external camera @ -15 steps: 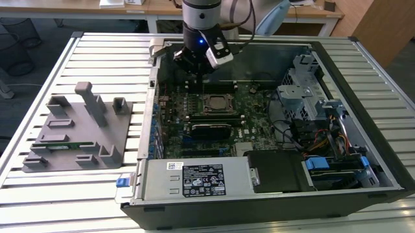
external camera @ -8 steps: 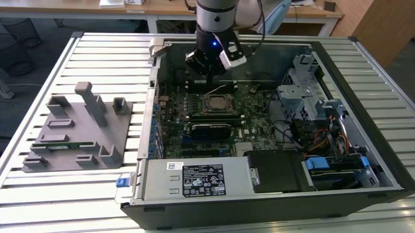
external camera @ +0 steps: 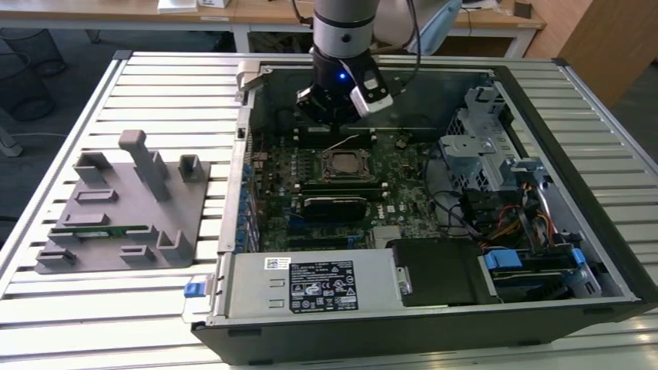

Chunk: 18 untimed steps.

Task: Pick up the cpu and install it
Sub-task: 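Install the first cpu locking lever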

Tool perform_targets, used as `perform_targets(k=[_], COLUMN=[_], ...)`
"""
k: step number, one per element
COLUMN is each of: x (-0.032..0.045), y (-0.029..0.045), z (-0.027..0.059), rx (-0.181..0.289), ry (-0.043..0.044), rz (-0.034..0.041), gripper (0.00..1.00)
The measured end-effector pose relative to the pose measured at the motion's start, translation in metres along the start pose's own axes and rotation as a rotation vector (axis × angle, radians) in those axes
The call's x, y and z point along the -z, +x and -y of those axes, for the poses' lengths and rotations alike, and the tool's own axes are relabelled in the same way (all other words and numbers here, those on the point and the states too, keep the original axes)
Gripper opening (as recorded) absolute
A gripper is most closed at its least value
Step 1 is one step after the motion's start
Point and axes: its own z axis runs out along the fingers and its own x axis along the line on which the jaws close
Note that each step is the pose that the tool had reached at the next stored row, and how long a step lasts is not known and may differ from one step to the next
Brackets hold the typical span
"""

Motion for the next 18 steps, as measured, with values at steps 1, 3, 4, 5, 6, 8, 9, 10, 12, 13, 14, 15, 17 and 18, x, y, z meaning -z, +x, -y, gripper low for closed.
perform_targets(k=[1, 3, 4, 5, 6, 8, 9, 10, 12, 13, 14, 15, 17, 18], x=[-0.0013, -0.0034, -0.0043, -0.0052, -0.0062, -0.0081, -0.0087, -0.0092, -0.0103, -0.0109, -0.0117, -0.0125, -0.014, -0.0147], y=[-0.0017, -0.0058, -0.0074, -0.0086, -0.0093, -0.0103, -0.0104, -0.0105, -0.0112, -0.0114, -0.0119, -0.0125, -0.0141, -0.0153], z=[-0.0009, -0.0027, -0.0034, -0.0041, -0.0049, -0.007, -0.0086, -0.0099, -0.0118, -0.0123, -0.0126, -0.0128, -0.0128, -0.0127], rx=[0.001, 0.001, 0.002, 0.004, 0.005, 0.009, 0.01, 0.011, 0.015, 0.017, 0.019, 0.02, 0.021, 0.021], ry=[0.0025, 0.0036, 0.0039, 0.004, 0.004, 0.0047, 0.0058, 0.0067, 0.0068, 0.0069, 0.007, 0.0074, 0.0076, 0.0076], rz=[0.0005, 0.0004, 0.0002, 0.0003, 0.0002, 0.0008, 0.0026, 0.0052, 0.0102, 0.0125, 0.0143, 0.0153, 0.0159, 0.0159], gripper=[0.11, 0.11, 0.11, 0.11, 0.11, 0.11, 0.11, 0.11, 0.11, 0.11, 0.11, 0.11, 0.11, 0.11])
